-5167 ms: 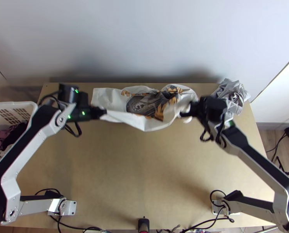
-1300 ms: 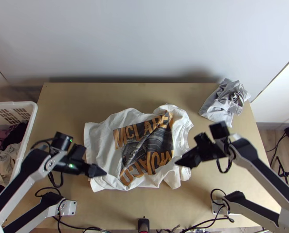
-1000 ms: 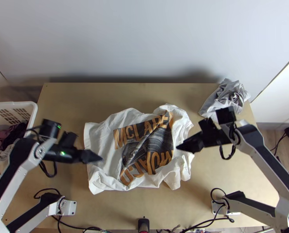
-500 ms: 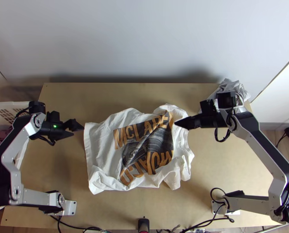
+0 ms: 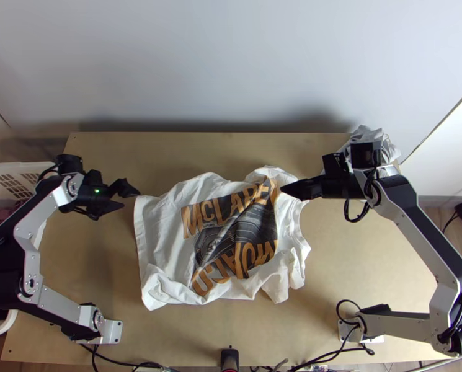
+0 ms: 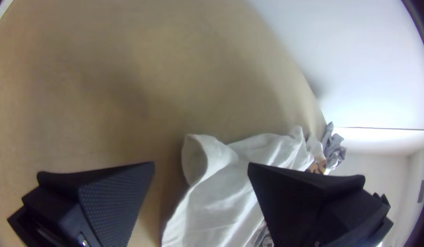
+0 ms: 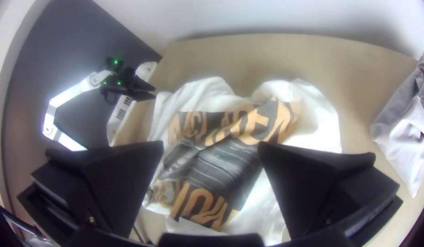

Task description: Fold the t-shirt

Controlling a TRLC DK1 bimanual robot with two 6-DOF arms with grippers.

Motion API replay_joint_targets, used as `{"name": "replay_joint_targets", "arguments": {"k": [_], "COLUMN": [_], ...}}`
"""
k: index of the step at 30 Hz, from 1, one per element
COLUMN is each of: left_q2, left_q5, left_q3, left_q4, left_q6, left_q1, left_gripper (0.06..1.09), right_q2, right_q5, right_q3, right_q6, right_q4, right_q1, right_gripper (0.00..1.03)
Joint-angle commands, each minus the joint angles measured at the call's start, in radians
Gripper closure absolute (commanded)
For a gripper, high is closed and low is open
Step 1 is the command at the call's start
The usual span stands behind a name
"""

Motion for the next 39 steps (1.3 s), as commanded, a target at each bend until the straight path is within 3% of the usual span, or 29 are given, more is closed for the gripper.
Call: {"name": "replay_joint_targets", "arguments": {"k": [1, 10, 11, 15, 16, 22, 31, 39], "left_q2": [0.022, 0.085, 0.077, 0.026, 0.014, -0.009, -0.060, -0.121], "left_q5": [0.033, 0.039, 0.039, -0.001, -0.009, 0.005, 0.034, 0.037], "left_q3": [0.013, 0.031, 0.028, -0.021, -0.038, -0.043, -0.087, -0.104], "left_q4": [0.012, 0.039, 0.033, 0.136, 0.170, 0.116, 0.119, 0.070], "left_q6": [-0.061, -0.125, -0.131, -0.239, -0.260, -0.269, -0.266, -0.242], "left_q1": [-0.058, -0.078, -0.079, -0.062, -0.058, -0.070, -0.070, -0.065], "left_gripper": [0.10, 0.12, 0.22, 0.94, 0.98, 1.00, 1.00, 1.00], "right_q2": [0.005, 0.071, 0.082, 0.080, 0.079, 0.106, 0.355, 0.476], "right_q5": [0.049, 0.104, 0.111, 0.118, 0.118, 0.171, 0.171, 0.210], "right_q3": [-0.023, -0.043, -0.043, -0.037, -0.034, -0.021, 0.081, 0.183], "right_q6": [-0.014, -0.022, -0.020, -0.017, -0.017, -0.020, -0.049, -0.037], "right_q4": [0.001, 0.050, 0.053, 0.061, 0.062, 0.139, 0.171, 0.211], "right_q1": [0.001, 0.003, 0.001, 0.003, 0.003, -0.028, -0.097, -0.066], "right_gripper": [0.07, 0.07, 0.07, 0.07, 0.07, 0.07, 0.10, 0.10]}}
